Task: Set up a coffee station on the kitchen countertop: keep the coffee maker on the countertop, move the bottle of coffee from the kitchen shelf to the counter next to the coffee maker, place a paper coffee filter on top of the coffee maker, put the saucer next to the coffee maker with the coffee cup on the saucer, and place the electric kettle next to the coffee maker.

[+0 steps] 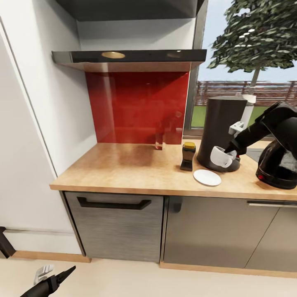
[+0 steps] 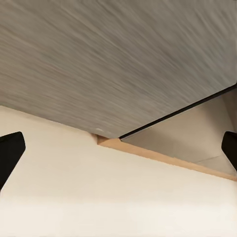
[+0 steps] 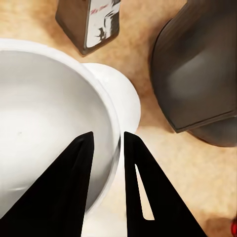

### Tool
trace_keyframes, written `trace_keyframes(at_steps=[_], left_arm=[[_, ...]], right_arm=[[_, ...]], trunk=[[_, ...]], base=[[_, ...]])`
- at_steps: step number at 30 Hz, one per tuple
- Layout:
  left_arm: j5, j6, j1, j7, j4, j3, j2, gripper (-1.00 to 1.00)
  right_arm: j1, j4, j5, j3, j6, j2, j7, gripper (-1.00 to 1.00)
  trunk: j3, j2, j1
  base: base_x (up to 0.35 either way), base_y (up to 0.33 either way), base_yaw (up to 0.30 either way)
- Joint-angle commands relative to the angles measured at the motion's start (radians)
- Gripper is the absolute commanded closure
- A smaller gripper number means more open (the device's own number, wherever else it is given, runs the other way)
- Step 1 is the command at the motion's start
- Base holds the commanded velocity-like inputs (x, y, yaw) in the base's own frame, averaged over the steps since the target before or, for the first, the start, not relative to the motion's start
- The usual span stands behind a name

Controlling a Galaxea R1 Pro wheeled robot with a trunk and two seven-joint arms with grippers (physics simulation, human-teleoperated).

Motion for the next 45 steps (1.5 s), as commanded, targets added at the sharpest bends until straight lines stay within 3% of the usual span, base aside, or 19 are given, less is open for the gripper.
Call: trace_keyframes(at_steps=[1, 11, 21, 22, 26, 30, 36, 45], left_arm=[[-0.009, -0.008, -0.001, -0.002, 0.001, 0.008, 0.000, -1.00], [-0.009, -0.008, -0.001, -0.002, 0.001, 0.008, 0.000, -1.00], [-0.009, -0.008, -0.001, -0.002, 0.001, 0.008, 0.000, -1.00], [-0.009, -0.008, -0.001, -0.002, 0.001, 0.008, 0.000, -1.00], [-0.009, -0.008, -0.001, -0.002, 0.001, 0.008, 0.000, -1.00], [-0.009, -0.008, -0.001, -0.002, 0.001, 0.008, 0.000, -1.00], [-0.009, -0.008, -0.001, -0.002, 0.001, 0.008, 0.000, -1.00], [-0.009, -0.008, -0.001, -0.002, 0.001, 0.008, 0.000, -1.00]], right_arm=[[-0.001, 0.003, 0.009, 0.002, 0.009, 0.000, 0.012, 1.00], [0.000, 0.015, 0.011, 0.005, 0.009, 0.003, 0.010, 1.00], [0.019, 0.021, 0.017, 0.011, 0.007, 0.041, 0.001, 1.00], [0.026, 0.021, 0.017, 0.032, 0.007, 0.055, -0.026, 1.00], [0.031, 0.022, 0.016, 0.097, 0.007, 0.072, -0.068, 1.00], [0.032, 0.024, 0.016, 0.119, 0.007, 0.080, -0.082, 1.00], [0.032, 0.091, 0.016, 0.127, 0.005, 0.090, -0.126, 1.00], [0.034, 0.108, 0.015, 0.128, 0.003, 0.109, -0.145, 1.00]], trunk=[[-0.001, -0.001, 0.000], [-0.001, -0.001, 0.000], [-0.001, -0.001, 0.000], [-0.001, -0.001, 0.000], [-0.001, -0.001, 0.000], [-0.001, -0.001, 0.000], [-0.001, -0.001, 0.000], [-0.001, -0.001, 0.000]], base=[[0.043, 0.000, 0.000], [0.061, 0.000, 0.000], [0.017, 0.000, 0.000], [0.000, 0.000, 0.000], [0.000, 0.000, 0.000], [0.000, 0.000, 0.000], [0.000, 0.000, 0.000], [0.029, 0.000, 0.000]])
